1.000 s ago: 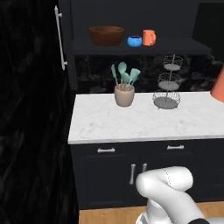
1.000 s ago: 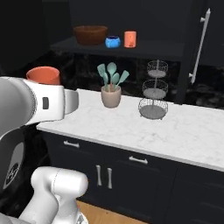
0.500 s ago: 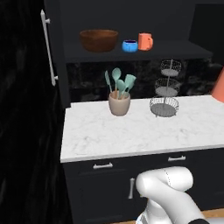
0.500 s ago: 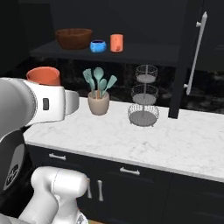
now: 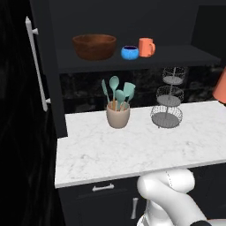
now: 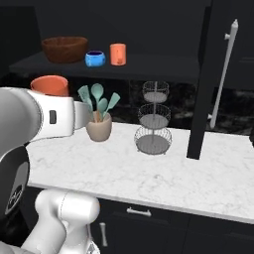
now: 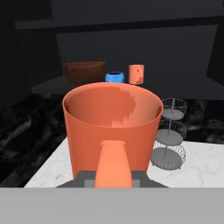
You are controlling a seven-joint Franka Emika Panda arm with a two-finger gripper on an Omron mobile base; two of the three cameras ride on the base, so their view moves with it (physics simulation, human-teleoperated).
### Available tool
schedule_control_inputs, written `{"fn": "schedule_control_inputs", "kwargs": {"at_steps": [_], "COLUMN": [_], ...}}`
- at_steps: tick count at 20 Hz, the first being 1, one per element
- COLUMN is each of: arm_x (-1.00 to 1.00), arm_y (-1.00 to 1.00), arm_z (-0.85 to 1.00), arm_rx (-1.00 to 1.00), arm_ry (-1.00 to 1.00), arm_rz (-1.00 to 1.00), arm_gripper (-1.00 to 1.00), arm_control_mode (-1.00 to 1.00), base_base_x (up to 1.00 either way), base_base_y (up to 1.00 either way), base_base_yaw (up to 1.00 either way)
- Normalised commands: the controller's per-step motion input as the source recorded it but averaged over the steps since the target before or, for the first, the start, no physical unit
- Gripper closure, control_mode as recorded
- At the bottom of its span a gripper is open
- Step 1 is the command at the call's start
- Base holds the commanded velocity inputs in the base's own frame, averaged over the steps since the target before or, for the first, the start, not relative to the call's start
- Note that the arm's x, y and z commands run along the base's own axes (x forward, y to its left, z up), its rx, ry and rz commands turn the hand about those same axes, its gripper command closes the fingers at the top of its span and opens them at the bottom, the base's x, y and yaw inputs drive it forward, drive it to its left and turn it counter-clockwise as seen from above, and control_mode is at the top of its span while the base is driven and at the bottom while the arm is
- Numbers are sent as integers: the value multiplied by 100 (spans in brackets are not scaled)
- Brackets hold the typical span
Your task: Gather all objects into one cabinet and sort the glasses and bowls to opposite sides.
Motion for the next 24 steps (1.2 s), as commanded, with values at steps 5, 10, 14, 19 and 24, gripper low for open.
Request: {"fn": "schedule_control_inputs", "kwargs": {"at_steps": [5,10,14,19,24], "arm_x": [0,47,52,55,47], "arm_y": [0,5,-2,-1,-1], "arm_z": [0,0,0,0,0], "arm_rx": [0,-2,0,1,3], "arm_ry": [0,1,3,-4,-10], "arm_rz": [0,-14,-8,-2,0], "arm_gripper": [100,100,100,100,100], "arm_control_mode": [100,-100,-100,-100,-100], "base_base_x": [40,0,0,0,0], "base_base_y": [16,0,0,0,0], "base_base_yaw": [-14,0,0,0,0]}}
